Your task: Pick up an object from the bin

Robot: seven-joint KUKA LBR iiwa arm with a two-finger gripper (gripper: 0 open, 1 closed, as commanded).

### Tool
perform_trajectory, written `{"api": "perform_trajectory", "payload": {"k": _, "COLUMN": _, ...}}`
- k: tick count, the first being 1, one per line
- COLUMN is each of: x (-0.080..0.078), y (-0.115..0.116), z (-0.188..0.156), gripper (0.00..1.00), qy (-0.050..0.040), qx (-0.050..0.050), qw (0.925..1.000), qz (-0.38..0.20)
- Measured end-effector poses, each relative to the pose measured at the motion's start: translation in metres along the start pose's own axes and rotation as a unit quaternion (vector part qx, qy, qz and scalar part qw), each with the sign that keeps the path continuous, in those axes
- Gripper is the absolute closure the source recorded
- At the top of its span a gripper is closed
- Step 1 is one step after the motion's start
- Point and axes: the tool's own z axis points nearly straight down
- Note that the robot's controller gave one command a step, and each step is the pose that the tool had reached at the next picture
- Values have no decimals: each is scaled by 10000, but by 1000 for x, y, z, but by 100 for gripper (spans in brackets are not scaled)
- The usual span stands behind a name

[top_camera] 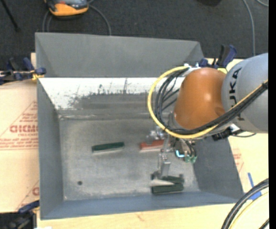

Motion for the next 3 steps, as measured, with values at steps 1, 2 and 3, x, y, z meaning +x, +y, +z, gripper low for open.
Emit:
{"api": "perform_trajectory", "payload": {"k": 1, "x": -1, "y": 0, "z": -4, "gripper": 0, "qy": -36, "qx": -1, "qw": 10000, "qz": 1}}
{"api": "perform_trajectory", "payload": {"k": 2, "x": -19, "y": -14, "z": 27, "gripper": 0, "qy": -76, "qx": 3, "qw": 9996, "qz": -279}}
{"api": "perform_trajectory", "payload": {"k": 3, "x": -34, "y": -25, "z": 77, "gripper": 0, "qy": -53, "qx": 10, "qw": 9982, "qz": -596}}
